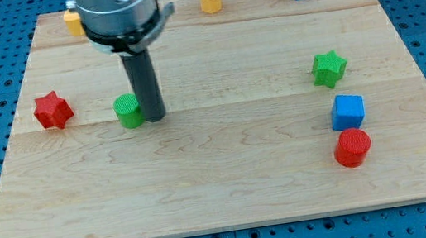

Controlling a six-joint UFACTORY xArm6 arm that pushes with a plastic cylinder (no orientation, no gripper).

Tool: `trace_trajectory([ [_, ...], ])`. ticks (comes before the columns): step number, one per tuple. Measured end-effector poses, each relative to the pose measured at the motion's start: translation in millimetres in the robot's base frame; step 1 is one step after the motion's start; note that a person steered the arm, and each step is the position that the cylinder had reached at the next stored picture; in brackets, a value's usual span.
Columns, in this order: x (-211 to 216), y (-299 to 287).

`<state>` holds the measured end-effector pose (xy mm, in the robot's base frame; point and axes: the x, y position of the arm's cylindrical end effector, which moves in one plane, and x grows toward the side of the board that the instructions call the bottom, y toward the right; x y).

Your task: Place the green circle to the top left of the green star

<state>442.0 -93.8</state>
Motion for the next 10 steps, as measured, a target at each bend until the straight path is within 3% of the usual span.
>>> trace_trajectory([
  [1, 0, -44],
  [3, 42, -81],
  [4, 17, -117],
  [5, -30, -92],
  [6, -43, -12],
  [8, -66, -20],
  [9, -83, 35],
  [10, -84, 148],
])
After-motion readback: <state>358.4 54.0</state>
